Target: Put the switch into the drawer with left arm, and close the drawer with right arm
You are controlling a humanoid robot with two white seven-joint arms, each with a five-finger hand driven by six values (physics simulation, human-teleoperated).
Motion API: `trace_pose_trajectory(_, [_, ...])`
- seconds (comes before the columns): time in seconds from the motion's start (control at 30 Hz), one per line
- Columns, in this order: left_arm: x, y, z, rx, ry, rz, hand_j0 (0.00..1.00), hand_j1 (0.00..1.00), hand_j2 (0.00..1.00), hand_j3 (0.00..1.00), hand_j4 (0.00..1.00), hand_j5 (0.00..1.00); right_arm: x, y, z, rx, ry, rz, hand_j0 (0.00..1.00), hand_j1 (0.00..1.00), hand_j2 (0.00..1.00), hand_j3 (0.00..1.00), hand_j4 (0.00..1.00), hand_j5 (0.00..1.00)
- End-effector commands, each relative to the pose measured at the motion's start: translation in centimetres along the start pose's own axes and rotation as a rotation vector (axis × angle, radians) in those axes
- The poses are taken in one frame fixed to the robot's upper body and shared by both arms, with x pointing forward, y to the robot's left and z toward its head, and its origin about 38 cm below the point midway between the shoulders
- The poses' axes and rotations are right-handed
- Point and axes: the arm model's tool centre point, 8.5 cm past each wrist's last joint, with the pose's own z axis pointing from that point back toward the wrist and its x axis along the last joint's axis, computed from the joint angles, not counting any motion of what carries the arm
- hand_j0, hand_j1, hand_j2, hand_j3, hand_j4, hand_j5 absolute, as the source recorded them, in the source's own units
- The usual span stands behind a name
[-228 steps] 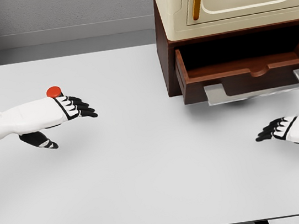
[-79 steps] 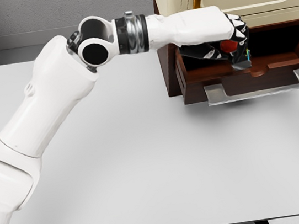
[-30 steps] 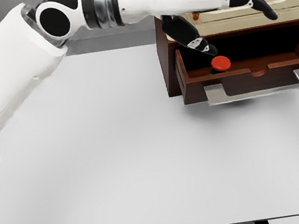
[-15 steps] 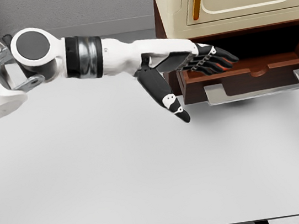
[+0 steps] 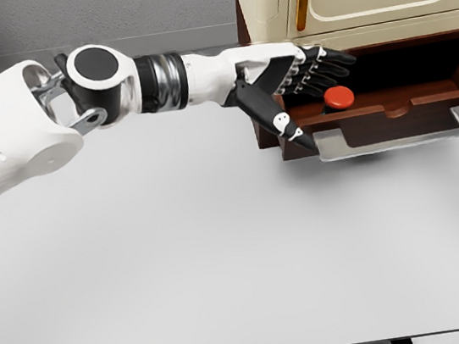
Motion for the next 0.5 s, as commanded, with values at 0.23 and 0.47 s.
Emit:
trace_pose_trajectory(0.23, [-0.9,0.2,-1.2,0.004,0.005,0.031,1.00,1.00,1.00,1.00,1.00,1.00,0.0,0.1,-0.1,0.001,-0.003,-0.009,0.57,0.57,0.57,0.57,0.57,0.57])
trace_pose_trajectory(0.47, [-1.6,0.8,-2.6,0.017,0.015,0.060,1.00,1.00,1.00,1.00,1.00,1.00,0.0,0.1,-0.1,0.001,-0.003,-0.009,0.57,0.57,0.57,0.57,0.57,0.57])
